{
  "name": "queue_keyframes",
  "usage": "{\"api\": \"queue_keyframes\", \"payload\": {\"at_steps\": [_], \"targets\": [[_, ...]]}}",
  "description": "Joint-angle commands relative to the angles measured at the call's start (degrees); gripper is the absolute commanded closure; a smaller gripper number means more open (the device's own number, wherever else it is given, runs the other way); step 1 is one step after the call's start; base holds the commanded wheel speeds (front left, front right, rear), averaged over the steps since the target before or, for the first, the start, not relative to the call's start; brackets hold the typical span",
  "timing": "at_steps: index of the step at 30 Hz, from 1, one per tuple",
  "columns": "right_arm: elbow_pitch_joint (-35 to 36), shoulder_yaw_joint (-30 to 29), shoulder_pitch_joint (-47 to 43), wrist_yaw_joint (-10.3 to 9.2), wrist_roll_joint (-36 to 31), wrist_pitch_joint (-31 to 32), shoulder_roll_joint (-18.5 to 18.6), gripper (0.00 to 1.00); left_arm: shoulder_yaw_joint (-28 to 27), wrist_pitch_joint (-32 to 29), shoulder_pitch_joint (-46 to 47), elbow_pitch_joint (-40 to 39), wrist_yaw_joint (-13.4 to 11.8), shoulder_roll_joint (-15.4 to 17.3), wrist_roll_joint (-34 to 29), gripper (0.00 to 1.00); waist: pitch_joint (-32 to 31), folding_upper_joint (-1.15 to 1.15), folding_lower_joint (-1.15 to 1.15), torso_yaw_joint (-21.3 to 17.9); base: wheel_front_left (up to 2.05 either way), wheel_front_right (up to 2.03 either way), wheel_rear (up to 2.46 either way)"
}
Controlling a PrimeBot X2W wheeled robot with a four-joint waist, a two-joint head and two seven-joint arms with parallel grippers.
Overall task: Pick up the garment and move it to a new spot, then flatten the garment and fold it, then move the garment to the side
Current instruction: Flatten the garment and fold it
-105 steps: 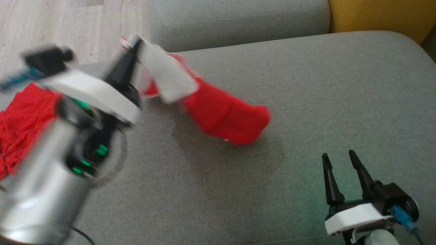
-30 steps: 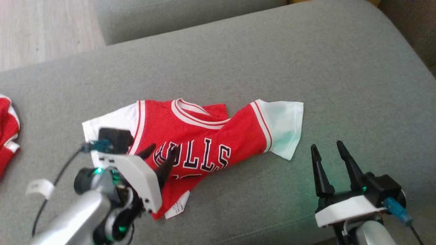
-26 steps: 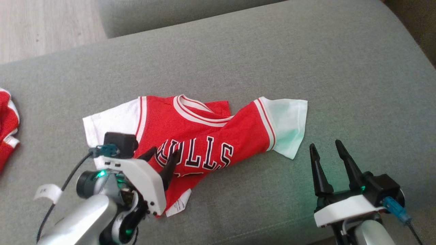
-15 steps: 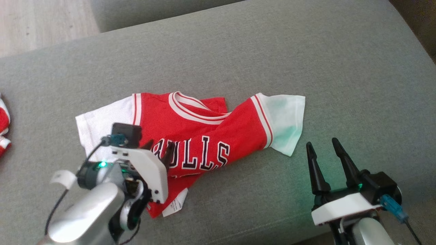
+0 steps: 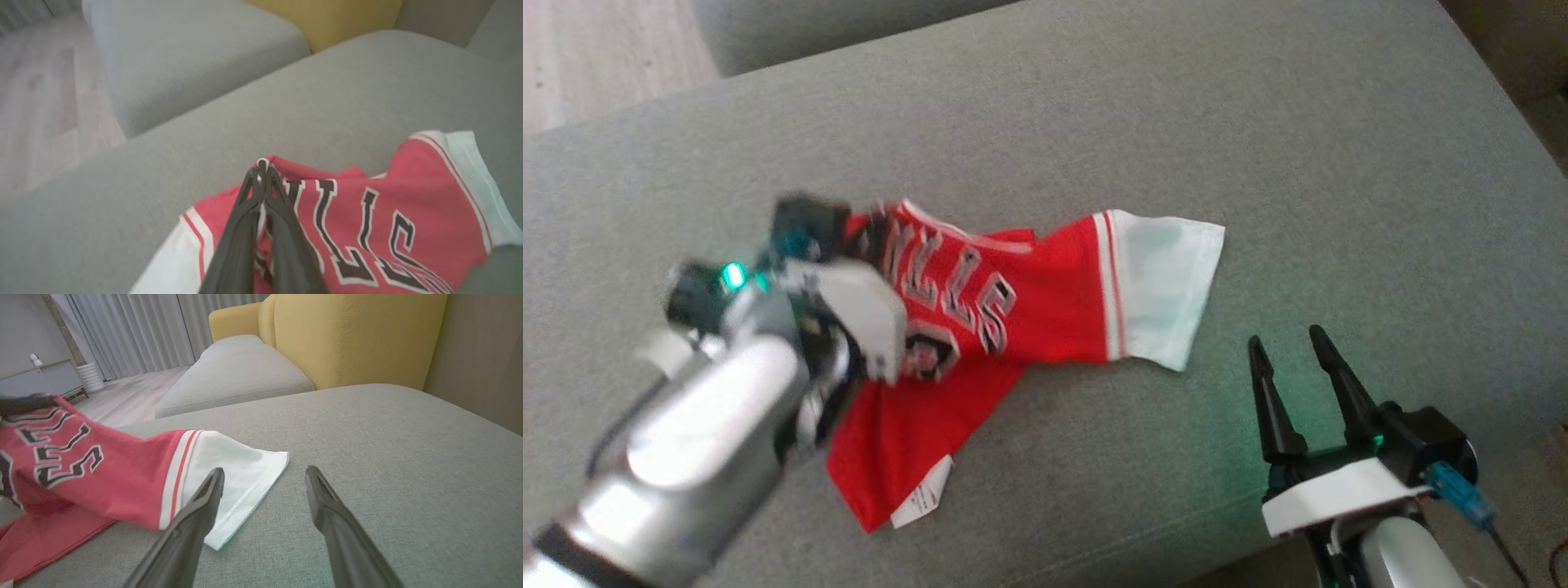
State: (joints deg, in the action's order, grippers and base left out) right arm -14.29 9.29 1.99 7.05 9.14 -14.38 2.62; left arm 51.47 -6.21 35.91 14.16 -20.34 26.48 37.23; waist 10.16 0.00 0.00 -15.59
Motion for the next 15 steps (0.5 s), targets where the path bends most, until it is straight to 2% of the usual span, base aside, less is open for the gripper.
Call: {"api": "queue_keyframes", "payload": {"at_steps": [1,5,11,12,13,14,15], "targets": [[1.85,1.76,2.69,0.44,0.64,-0.62,0.26,0.0,-3.04,1.49,5.66,-0.17,0.55,1.19,-1.32,1.0,0.94,0.0,0.0,-0.9,0.0,0.0,0.0],[1.66,3.27,3.92,0.44,1.23,-0.62,0.26,0.0,-3.7,6.09,13.02,7.61,3.07,-0.12,-3.94,1.0,2.44,0.0,0.0,-3.27,0.0,0.0,0.0],[1.19,3.75,4.34,0.44,1.62,-0.62,0.26,0.0,-4.74,17.82,19.28,21.19,7.3,-3.71,-5.54,1.0,3.79,0.0,0.0,-6.36,0.0,0.0,0.0],[1.22,3.72,4.28,0.44,1.75,-0.62,0.26,0.0,-4.89,18.85,19.67,23.26,7.87,-4.45,-5.51,0.88,3.94,0.0,0.0,-6.5,0.0,0.0,0.0],[1.27,3.69,4.23,0.44,1.97,-0.62,0.26,0.0,-5.9,19.78,19.82,24.73,8.55,-5.54,-4.54,0.34,4.07,0.0,0.0,-6.57,0.0,0.0,0.0],[1.35,3.69,4.18,0.44,2.14,-0.62,0.26,0.0,-6.83,20.41,19.87,26.05,8.73,-6.3,-4.04,0.0,4.15,0.0,0.0,-6.6,0.0,0.0,0.0],[1.39,3.64,4.11,0.44,2.21,-0.62,0.26,0.0,-7.67,20.81,19.76,26.89,8.64,-6.95,-3.9,0.0,4.13,0.0,0.0,-6.56,0.0,0.0,0.0]]}}
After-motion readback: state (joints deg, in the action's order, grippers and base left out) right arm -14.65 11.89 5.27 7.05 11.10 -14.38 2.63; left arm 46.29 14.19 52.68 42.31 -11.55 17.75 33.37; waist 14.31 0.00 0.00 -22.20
